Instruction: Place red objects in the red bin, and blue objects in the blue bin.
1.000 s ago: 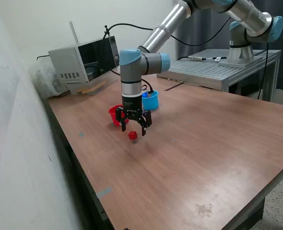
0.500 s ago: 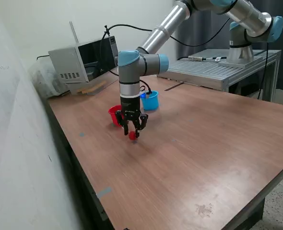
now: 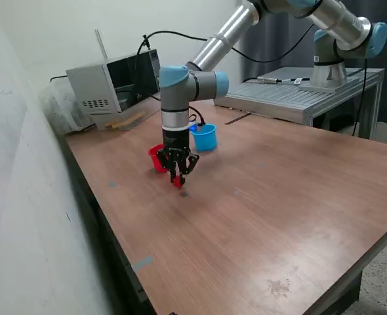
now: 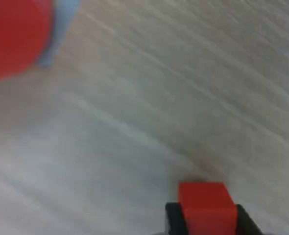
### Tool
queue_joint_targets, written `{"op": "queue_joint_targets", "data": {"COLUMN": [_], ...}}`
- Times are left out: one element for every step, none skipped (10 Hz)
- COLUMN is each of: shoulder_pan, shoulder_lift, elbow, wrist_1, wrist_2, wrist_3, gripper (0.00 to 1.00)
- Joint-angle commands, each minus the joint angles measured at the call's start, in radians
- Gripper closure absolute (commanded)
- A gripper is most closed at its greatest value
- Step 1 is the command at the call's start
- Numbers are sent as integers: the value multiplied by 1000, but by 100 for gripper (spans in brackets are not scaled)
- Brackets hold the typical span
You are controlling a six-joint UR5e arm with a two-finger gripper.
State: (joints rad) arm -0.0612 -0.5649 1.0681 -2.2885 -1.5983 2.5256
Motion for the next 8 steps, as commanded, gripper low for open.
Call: {"op": "queue_joint_targets", "data": {"shoulder_pan": [-8,-29,-57,-83,-109,-135,-156,-167], "shoulder_lift": [-114,-169,-199,-205,-205,-205,-207,-207], "elbow": [44,64,64,64,66,76,88,96], "wrist_1": [1,3,6,9,17,23,23,23], "wrist_2": [-5,-3,-5,-9,-21,-26,-22,-19], "wrist_3": [-4,-4,-4,-4,-2,2,4,4], "gripper": [100,100,100,100,100,100,100,100]}}
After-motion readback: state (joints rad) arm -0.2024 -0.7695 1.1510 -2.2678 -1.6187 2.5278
